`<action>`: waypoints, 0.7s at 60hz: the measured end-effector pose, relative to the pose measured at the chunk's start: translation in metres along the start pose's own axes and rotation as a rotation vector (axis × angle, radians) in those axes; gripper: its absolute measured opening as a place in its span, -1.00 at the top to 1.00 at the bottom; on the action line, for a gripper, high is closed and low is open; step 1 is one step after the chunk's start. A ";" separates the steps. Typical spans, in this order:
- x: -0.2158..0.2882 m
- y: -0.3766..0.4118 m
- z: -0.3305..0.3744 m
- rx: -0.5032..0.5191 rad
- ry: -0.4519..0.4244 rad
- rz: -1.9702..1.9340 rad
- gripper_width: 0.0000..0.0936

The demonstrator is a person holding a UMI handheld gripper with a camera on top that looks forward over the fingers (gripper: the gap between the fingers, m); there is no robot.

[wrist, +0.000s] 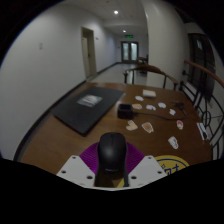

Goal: Arrange mouse

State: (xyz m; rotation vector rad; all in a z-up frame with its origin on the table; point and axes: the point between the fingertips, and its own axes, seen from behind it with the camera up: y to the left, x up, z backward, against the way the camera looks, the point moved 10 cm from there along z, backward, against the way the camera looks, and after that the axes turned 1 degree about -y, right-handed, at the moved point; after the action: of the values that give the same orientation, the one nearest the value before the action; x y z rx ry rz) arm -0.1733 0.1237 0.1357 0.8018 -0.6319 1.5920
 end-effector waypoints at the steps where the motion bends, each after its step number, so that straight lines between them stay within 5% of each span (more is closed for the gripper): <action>1: 0.006 0.010 0.004 0.021 -0.021 0.000 0.31; 11: 0.073 0.040 0.091 0.002 -0.298 -0.023 0.31; 17: 0.067 0.031 0.113 -0.063 -0.360 -0.042 0.31; 25: 0.011 0.021 0.077 -0.162 -0.258 -0.110 0.31; 42: -0.062 0.083 -0.036 -0.197 -0.057 -0.146 0.24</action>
State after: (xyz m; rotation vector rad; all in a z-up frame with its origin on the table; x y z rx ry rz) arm -0.2561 0.0998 0.0677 0.7311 -0.7427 1.3554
